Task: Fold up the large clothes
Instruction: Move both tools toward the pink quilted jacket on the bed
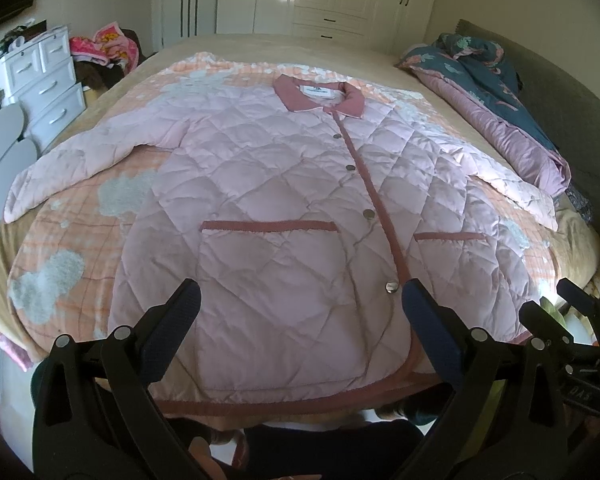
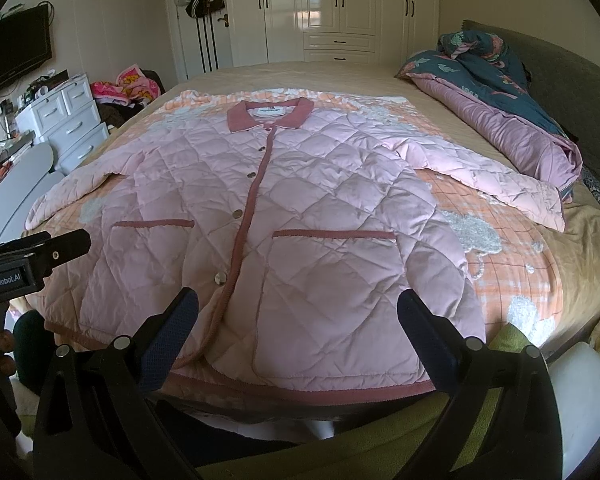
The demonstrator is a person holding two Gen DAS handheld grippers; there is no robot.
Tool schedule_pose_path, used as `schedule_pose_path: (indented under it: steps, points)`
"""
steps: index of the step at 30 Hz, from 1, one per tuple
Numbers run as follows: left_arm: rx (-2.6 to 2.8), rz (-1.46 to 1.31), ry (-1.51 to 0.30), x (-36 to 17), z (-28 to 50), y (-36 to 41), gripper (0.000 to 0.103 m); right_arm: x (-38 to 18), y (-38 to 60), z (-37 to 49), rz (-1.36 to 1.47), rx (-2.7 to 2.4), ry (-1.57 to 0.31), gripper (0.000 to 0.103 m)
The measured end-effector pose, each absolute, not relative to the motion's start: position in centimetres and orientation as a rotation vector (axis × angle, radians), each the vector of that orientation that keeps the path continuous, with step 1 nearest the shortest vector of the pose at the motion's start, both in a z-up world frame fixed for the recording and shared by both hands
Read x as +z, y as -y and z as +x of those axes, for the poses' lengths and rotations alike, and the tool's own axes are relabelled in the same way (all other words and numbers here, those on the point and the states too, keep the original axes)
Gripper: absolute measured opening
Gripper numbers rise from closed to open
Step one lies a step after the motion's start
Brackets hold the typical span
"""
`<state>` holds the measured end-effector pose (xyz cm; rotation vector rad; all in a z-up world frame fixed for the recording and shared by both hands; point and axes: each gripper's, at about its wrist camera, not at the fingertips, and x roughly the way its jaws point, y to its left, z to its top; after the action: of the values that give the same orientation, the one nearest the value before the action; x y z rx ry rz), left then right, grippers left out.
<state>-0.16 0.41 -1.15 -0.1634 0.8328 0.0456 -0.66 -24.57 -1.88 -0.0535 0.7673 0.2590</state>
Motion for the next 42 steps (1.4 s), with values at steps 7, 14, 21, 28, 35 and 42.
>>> schedule_pose_path:
  steps: [7, 14, 21, 28, 35, 42]
  points:
    - [0.048, -0.158, -0.833, -1.1, -0.1, -0.4, 0.094, -1.7, 24.5, -0.7, -0.053, 0.259, -0.767, 0.099]
    - [0.048, -0.158, -0.832, -1.1, -0.1, -0.3, 0.094, -1.8, 24.6, -0.6, -0.054, 0.259, -0.766, 0.099]
    - [0.047, -0.153, -0.833, -1.2, -0.1, -0.3, 0.094, -1.8, 24.6, -0.6, -0.055, 0.257, -0.767, 0.099]
    - [0.051, -0.156, -0.834, -1.2, -0.1, -0.3, 0.094, -2.0, 24.3, -0.1, -0.051, 0.248, -0.772, 0.099]
    - [0.04, -0.14, -0.842, -1.6, 0.6, -0.6, 0.094, -2.2, 24.7, 0.4, -0.043, 0.254, -0.782, 0.099]
    - [0.021, -0.134, -0.861, -1.5, 2.7, -0.6, 0.094, -2.4, 24.7, 2.5, -0.053, 0.264, -0.809, 0.099]
